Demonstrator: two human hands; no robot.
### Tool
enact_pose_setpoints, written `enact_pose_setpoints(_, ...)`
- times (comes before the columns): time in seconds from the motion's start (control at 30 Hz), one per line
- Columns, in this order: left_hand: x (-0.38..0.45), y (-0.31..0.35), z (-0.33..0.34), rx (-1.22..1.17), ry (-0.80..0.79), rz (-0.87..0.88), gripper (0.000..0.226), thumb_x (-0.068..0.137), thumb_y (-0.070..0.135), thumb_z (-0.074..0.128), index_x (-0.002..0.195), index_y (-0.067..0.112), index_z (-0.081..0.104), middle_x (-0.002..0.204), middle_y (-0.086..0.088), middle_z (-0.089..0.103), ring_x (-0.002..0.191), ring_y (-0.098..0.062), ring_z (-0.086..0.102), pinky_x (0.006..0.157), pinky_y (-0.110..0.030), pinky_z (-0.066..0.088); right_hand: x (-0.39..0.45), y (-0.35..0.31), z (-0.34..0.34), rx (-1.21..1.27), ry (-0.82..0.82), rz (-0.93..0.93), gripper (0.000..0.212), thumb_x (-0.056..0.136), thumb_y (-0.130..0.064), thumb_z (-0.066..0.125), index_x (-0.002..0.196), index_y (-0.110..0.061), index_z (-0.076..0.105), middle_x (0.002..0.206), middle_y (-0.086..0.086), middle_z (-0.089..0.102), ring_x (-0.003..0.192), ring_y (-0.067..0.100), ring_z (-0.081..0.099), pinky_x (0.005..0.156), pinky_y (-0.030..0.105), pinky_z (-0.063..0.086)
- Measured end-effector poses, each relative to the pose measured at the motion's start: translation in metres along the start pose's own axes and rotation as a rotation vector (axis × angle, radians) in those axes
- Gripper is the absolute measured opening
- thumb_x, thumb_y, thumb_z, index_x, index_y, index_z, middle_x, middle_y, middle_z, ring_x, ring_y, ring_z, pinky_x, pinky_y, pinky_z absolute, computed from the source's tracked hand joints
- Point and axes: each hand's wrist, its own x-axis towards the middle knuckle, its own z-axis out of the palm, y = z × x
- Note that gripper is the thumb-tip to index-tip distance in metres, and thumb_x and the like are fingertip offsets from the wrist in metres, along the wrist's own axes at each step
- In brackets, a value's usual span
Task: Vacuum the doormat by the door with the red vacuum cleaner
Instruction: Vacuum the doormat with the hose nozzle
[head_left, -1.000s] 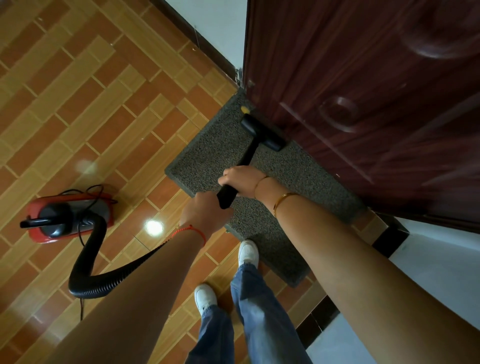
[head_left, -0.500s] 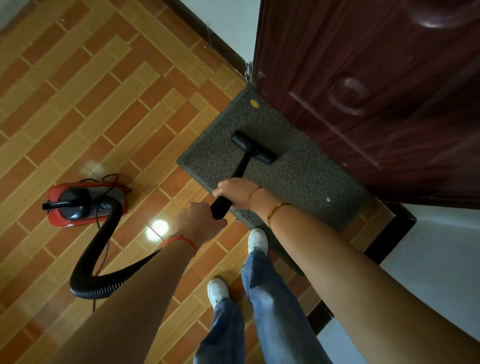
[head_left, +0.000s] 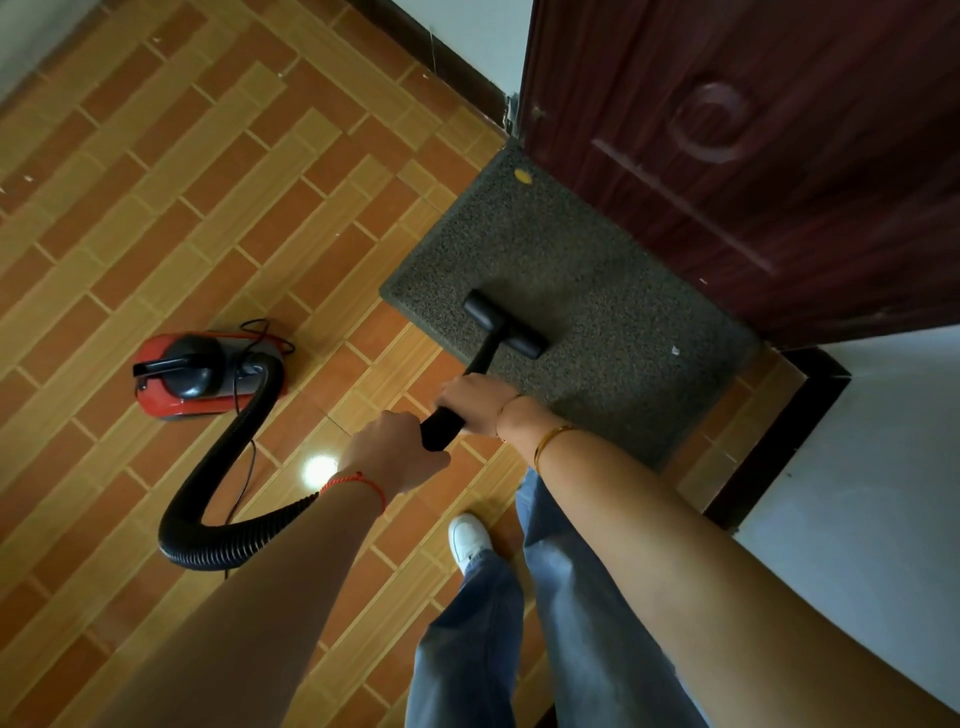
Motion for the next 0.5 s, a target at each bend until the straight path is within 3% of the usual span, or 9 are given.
enact_pose_setpoints(0.13, -0.017, -0.015, 0.021, 0.058, 0.013, 0.024, 0.021, 0.078, 0.041, 0.059, 0.077, 0.019, 0.056, 0.067, 0.003, 0.056, 0.050, -0.012, 0.053, 0.041, -0.021, 0.036, -0.011, -0.018, 0.029, 0.026, -0.008, 0.046, 0.004, 0.090, -0.009, 0.054, 0.093, -0.012, 0.055, 0.099, 0.009, 0.064, 0.087, 0.026, 0.066, 0.067, 0.036, 0.053)
enact_pose_setpoints(0.23, -0.023, -0.022, 0.036, 0.106, 0.017, 0.056, 0.024, 0.076, 0.044, 0.059, 0.076, 0.020, 0.058, 0.068, 0.002, 0.060, 0.054, -0.014, 0.058, 0.045, -0.022, 0.044, -0.019, -0.027, 0.047, 0.030, 0.004, 0.063, 0.012, 0.089, -0.012, 0.058, 0.101, -0.012, 0.058, 0.100, 0.008, 0.063, 0.087, 0.025, 0.066, 0.059, 0.032, 0.044)
enact_pose_setpoints(0.5, -0.029, -0.015, 0.053, 0.150, -0.019, 0.124, 0.022, 0.079, 0.041, 0.058, 0.077, 0.018, 0.059, 0.063, 0.003, 0.057, 0.050, -0.013, 0.054, 0.046, -0.022, 0.044, -0.040, -0.028, 0.070, 0.068, 0.055, 0.092, 0.015, 0.090, -0.012, 0.059, 0.104, -0.012, 0.057, 0.107, 0.005, 0.058, 0.093, 0.022, 0.062, 0.065, 0.028, 0.038)
